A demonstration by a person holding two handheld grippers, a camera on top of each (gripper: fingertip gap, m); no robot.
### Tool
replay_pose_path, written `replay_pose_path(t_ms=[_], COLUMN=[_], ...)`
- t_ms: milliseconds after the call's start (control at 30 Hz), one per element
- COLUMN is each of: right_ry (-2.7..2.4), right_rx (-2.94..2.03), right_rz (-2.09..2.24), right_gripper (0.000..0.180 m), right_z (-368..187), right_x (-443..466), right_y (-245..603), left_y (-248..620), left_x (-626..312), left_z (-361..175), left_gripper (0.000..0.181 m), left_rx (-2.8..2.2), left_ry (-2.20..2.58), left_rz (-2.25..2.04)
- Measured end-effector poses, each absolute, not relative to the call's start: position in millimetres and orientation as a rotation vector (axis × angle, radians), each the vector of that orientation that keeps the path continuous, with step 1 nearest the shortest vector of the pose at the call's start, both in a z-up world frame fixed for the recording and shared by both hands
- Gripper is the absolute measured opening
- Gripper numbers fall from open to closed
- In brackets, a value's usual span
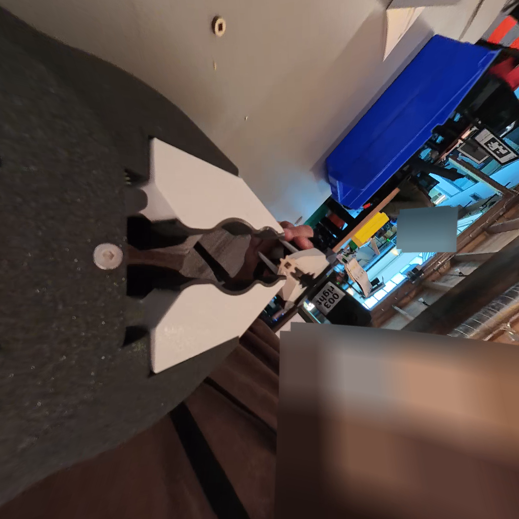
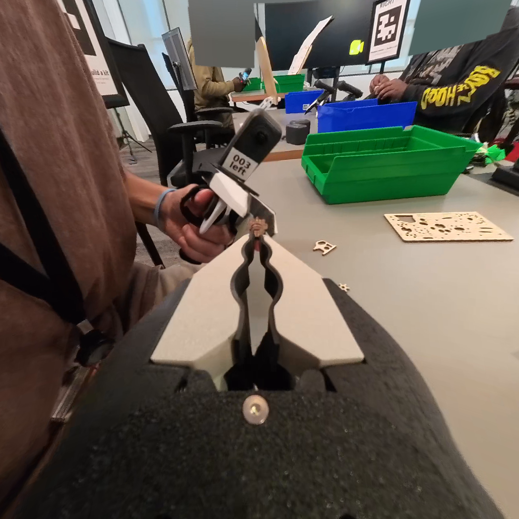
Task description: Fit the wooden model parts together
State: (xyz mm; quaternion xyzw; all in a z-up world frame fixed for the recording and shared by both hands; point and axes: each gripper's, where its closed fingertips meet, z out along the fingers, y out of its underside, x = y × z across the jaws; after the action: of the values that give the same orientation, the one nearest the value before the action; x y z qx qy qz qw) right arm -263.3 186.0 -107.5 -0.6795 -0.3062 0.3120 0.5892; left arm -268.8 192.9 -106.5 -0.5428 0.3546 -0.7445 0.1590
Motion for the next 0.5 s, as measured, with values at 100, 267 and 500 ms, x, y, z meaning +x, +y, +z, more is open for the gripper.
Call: replay_pose_path(t_ms=[100,267,500], right_ry=[-0.715,-0.737,-0.753], right_rx=[-1.585,-1.582,-1.590], right_rz=[0.760,0.802,0.809], right_gripper=[0.003,0.003,0.003], right_z=[-109.5,-111.5,-113.8], right_x=[-268.4,-277.0,-281.6], right_y=[184.9,181.3,180.5], left_y=[185.1,175.7,173.6], left_x=[-270.0,-271.1,-273.9], left_z=[-105.0,-105.4,-109.3], left_gripper=[0.022,0.018,0.012], left_rx=[-1.514,-1.492,-1.491], left_ry=[1.105,1.165,1.197], left_rz=[-2.074,-2.043,-2.007])
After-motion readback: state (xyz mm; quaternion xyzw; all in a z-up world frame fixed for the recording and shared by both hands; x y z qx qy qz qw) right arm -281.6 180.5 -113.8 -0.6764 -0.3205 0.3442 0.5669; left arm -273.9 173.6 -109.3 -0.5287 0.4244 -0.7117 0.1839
